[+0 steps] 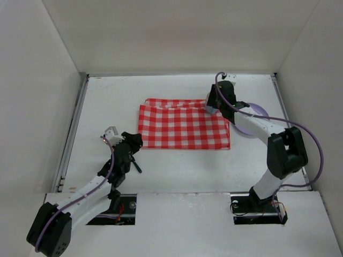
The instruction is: Set the dinner table for one person
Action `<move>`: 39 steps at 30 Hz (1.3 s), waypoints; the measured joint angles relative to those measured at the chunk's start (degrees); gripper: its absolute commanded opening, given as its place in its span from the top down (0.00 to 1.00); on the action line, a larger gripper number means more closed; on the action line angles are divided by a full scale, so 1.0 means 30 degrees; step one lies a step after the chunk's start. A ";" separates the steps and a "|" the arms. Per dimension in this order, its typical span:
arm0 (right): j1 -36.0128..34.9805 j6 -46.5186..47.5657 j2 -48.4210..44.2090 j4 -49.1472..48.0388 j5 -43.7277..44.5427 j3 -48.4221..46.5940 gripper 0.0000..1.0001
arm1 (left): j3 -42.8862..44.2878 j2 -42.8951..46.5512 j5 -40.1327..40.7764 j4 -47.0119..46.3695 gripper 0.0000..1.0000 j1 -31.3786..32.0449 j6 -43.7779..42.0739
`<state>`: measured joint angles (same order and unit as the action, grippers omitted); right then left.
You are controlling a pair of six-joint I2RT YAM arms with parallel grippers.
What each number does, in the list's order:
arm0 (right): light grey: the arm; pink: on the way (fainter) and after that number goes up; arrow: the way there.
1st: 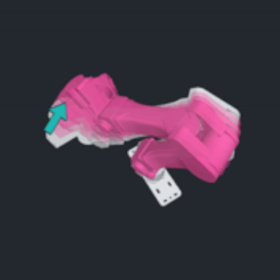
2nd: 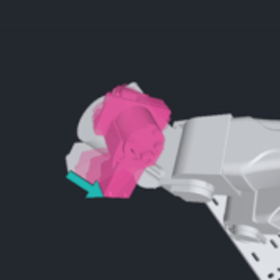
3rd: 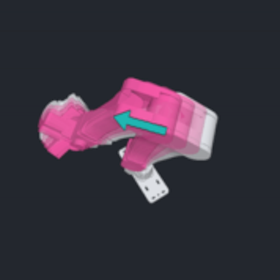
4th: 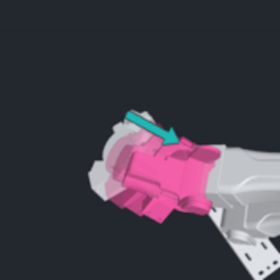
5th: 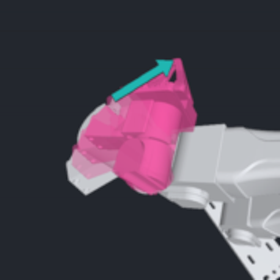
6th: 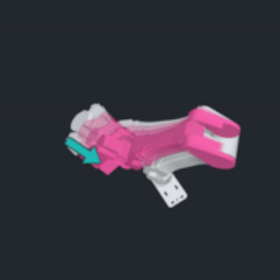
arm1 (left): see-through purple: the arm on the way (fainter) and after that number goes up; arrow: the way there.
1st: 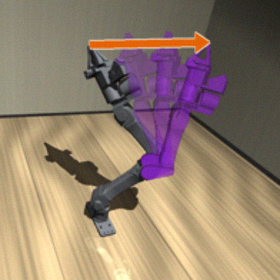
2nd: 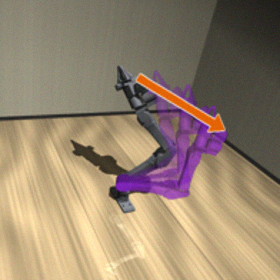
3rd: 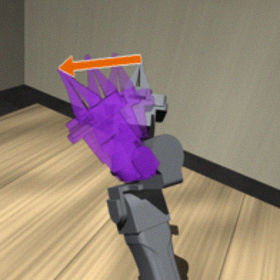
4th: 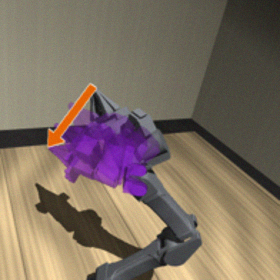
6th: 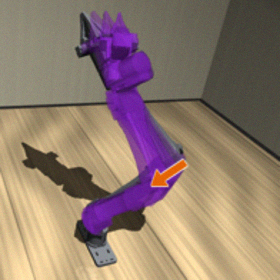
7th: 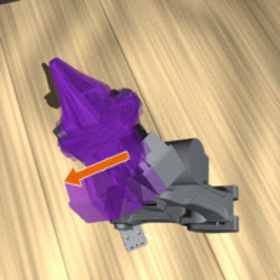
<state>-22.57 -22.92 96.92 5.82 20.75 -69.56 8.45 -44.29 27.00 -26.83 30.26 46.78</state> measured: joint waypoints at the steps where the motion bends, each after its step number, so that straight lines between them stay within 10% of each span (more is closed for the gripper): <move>1: 0.0000 0.0007 -0.0474 -0.0058 0.0000 0.0168 0.42 | 0.0000 0.0000 0.0000 0.0000 0.61 0.0000 0.0000; 10: -0.0233 -0.0007 -0.3687 -0.0503 0.0080 0.2368 0.43 | 0.0095 -0.0372 0.0007 0.0415 0.82 0.0044 -0.0087; 17: -0.0656 -0.1020 -0.7723 -0.0517 0.0058 0.6754 0.88 | 0.2419 -0.0765 0.0044 0.4510 0.88 0.0423 -0.0197; 39: -0.2943 -0.3614 -1.3471 -0.3825 -0.1180 1.4003 0.65 | 0.5763 -0.2871 0.0044 1.8593 0.71 0.1596 0.3162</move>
<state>-31.40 -33.76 56.51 -5.65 17.21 -27.55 25.74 -52.90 27.14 28.95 35.05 56.27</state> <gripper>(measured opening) 0.352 0.294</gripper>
